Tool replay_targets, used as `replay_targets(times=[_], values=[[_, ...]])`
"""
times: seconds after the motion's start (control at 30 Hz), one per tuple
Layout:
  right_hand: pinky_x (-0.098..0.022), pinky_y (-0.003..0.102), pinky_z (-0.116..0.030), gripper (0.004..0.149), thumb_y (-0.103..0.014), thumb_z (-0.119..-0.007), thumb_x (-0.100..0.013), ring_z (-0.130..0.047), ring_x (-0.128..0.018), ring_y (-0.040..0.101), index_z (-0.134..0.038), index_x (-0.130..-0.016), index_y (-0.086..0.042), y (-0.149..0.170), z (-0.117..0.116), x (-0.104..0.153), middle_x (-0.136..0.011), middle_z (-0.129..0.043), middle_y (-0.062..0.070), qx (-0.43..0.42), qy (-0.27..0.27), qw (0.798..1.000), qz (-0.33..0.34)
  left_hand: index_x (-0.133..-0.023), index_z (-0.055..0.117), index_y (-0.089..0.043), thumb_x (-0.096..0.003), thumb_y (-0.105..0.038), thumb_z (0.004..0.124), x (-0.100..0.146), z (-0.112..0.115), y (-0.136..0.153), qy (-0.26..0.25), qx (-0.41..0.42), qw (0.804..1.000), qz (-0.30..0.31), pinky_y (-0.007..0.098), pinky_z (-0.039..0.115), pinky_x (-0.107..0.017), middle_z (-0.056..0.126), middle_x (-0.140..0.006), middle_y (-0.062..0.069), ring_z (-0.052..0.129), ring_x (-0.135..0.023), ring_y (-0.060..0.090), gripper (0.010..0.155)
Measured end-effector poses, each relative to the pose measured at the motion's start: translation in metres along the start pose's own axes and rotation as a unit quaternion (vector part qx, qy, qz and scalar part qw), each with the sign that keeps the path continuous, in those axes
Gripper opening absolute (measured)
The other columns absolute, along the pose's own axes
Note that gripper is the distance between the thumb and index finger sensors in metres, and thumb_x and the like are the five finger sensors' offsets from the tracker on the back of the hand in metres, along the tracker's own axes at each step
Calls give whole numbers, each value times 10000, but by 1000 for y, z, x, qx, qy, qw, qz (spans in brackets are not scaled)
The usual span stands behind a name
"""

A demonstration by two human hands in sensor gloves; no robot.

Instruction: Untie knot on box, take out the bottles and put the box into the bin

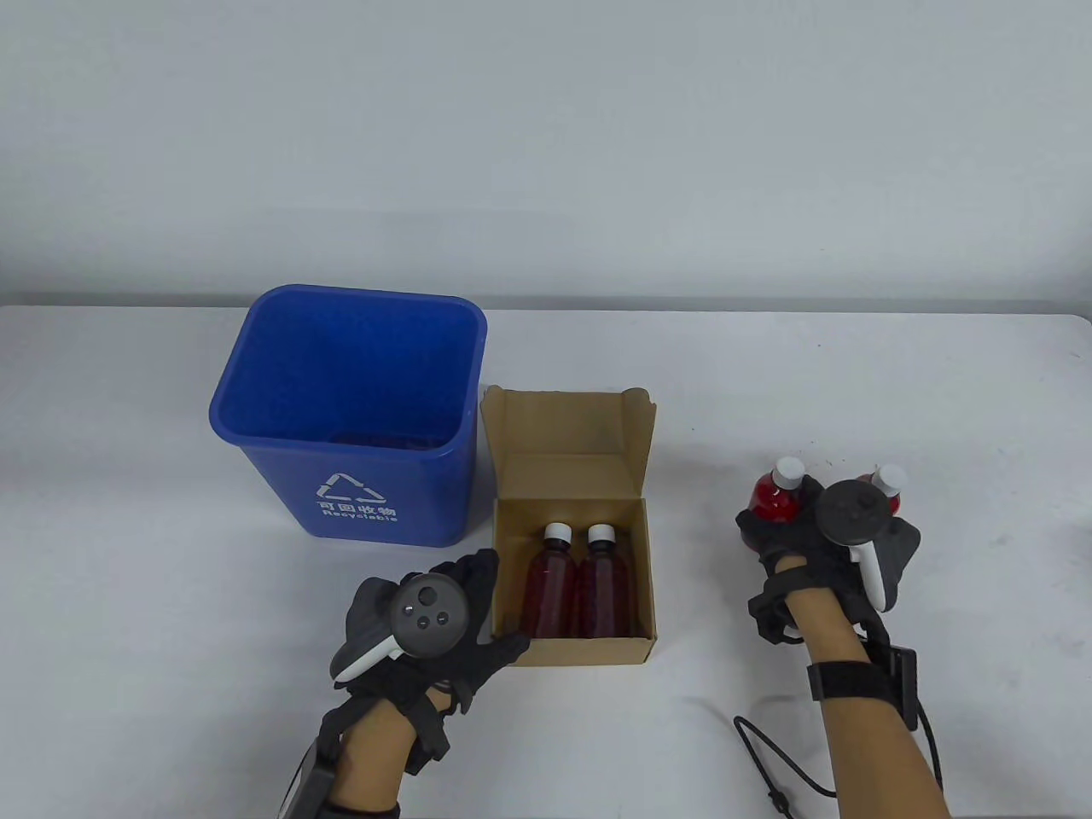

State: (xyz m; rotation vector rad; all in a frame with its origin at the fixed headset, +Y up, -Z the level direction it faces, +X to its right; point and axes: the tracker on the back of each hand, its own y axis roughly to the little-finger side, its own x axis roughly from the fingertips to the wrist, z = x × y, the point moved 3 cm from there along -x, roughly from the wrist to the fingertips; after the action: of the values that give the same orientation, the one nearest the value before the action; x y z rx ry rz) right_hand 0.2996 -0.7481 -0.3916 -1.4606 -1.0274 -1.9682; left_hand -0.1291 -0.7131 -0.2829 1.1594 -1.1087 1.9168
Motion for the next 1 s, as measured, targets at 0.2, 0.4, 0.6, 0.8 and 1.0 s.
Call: replay_targets(times=[0.2,0.4,0.6,0.8,1.0], values=[[-350,352,-798,815,-520,-965,-384,-880,-532,280,-536,-970,-151,7,-2,0,-949,-583,120,-16,-3,1000,-1,-1125,289,-67,-470,-613,756,0,0,1,-1,3,1000,-2,812,379,-706,482,-1136,245,522,-1030,591,972],[-391,381,-771,871,-491,-929,-408,-840,-595,303,-436,-1001,-86,3,12,12,-994,-467,164,-50,-10,999,16,-1125,289,-69,-469,-615,756,1,0,1,-2,2,1000,-1,813,376,-706,478,-1138,241,520,-1031,589,974],[-414,396,-759,861,-487,-905,-425,-817,-631,319,-421,-1005,-73,-14,45,34,-997,-448,174,-51,29,997,56,-1127,292,-69,-470,-614,755,1,0,1,-4,-4,1000,-1,814,371,-706,470,-1139,245,513,-1034,587,971],[-422,401,-753,842,-488,-886,-437,-808,-646,325,-428,-1001,-62,-39,67,52,-988,-460,182,-44,73,991,105,-1131,292,-73,-470,-615,756,1,-1,1,-5,-7,1000,-1,816,363,-707,462,-1143,238,504,-1036,588,972],[-429,406,-749,821,-490,-867,-449,-802,-656,334,-439,-999,-55,-72,74,76,-981,-473,191,-30,95,981,168,-1131,295,-75,-469,-614,757,1,0,1,-4,-10,1000,-1,817,360,-707,463,-1144,233,501,-1039,587,971]])
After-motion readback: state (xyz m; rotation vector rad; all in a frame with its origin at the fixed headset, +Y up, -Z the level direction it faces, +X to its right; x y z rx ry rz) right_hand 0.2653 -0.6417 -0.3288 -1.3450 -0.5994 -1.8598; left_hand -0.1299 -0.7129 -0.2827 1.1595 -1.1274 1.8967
